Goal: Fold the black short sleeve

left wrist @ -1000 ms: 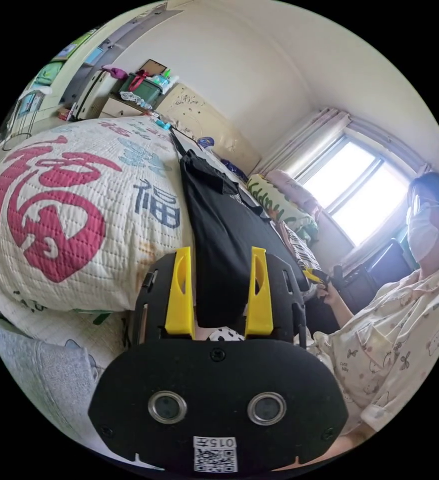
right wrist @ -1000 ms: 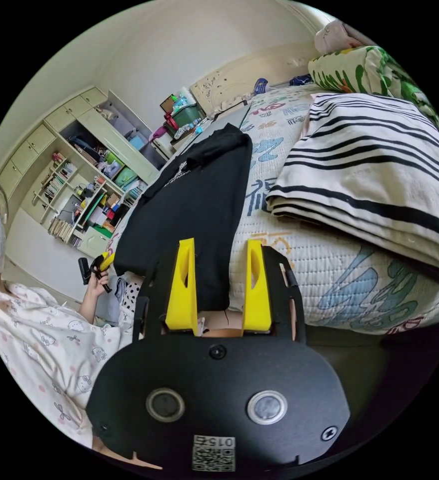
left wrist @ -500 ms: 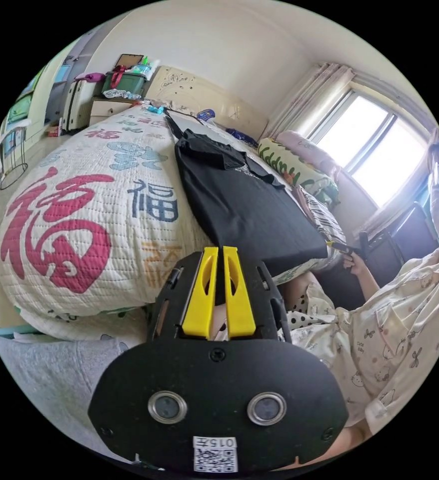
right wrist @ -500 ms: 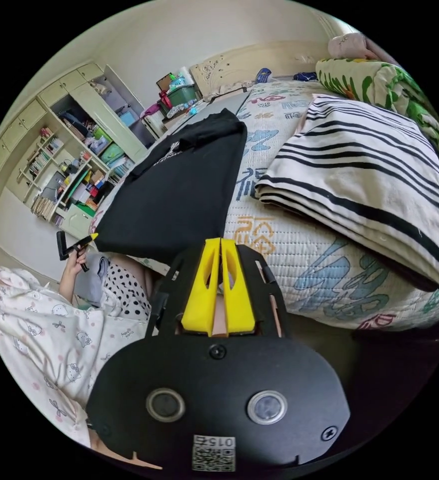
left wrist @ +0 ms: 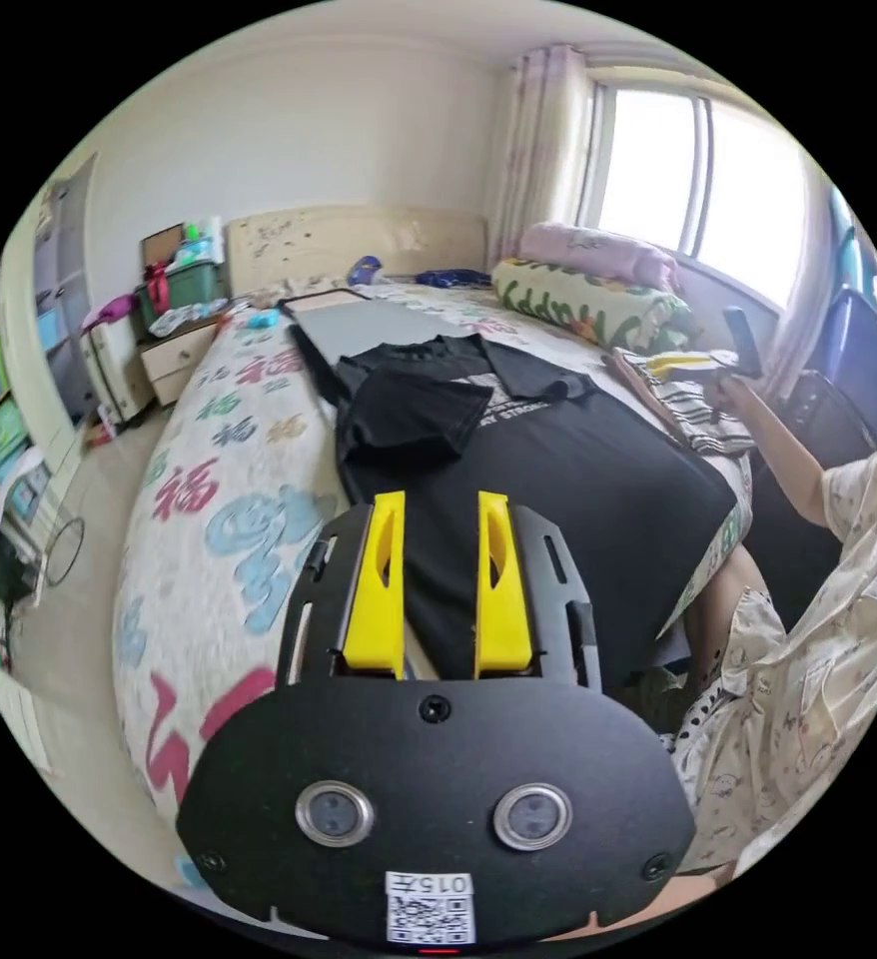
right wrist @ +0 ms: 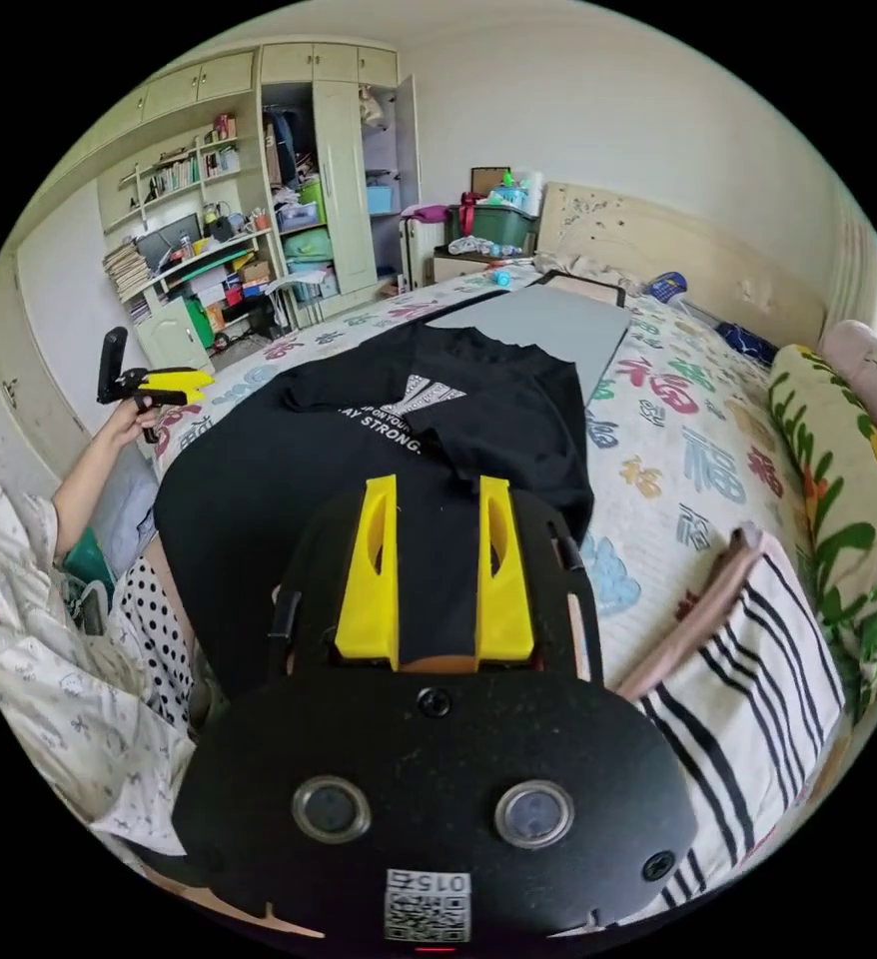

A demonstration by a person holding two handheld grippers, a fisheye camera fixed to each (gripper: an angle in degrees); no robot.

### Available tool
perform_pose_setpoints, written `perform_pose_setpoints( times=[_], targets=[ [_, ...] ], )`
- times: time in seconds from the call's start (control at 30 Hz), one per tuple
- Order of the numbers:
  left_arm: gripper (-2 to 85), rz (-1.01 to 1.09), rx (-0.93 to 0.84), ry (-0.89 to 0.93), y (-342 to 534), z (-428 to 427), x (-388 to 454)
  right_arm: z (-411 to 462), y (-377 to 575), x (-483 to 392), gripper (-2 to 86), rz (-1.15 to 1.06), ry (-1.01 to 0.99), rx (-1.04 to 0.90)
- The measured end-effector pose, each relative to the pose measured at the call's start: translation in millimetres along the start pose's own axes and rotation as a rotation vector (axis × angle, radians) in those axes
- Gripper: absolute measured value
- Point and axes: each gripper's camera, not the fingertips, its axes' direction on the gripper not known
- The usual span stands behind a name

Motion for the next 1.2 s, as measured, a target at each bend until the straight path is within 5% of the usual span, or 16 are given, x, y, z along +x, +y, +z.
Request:
perform_pose_setpoints(
  times=[0.27,0.5,0.7,0.93,1.13,1.2],
  targets=[
    [13.6,0.025,-0.089,0.079,-135.0,170.5,34.1,99.5,-75.1,-20.8,17.2,-0.01,0.113,-0.207],
    [14.6,0.104,-0.284,-0.001,-175.8,240.9,64.4,70.1,-84.2,-27.0,10.3,0.103,0.112,-0.2],
    [6.1,0.062,-0.283,0.008,-167.9,230.4,48.7,43.9,-88.6,-60.4,7.5,0.072,0.2,-0.213],
    [0.8,-0.135,-0.09,0.129,-152.4,152.0,-45.2,-62.7,-73.5,-31.6,3.6,0.267,-0.046,-0.041],
    [5.8,-0.537,0.242,-0.24,-88.2,9.6,-240.5,-202.5,-40.0,55.8,6.8,0.73,0.388,0.226],
    [7.9,-0.641,0.24,-0.281,-53.8,-14.4,-272.4,-227.6,-17.7,58.3,9.2,0.849,0.357,0.243]
  ],
)
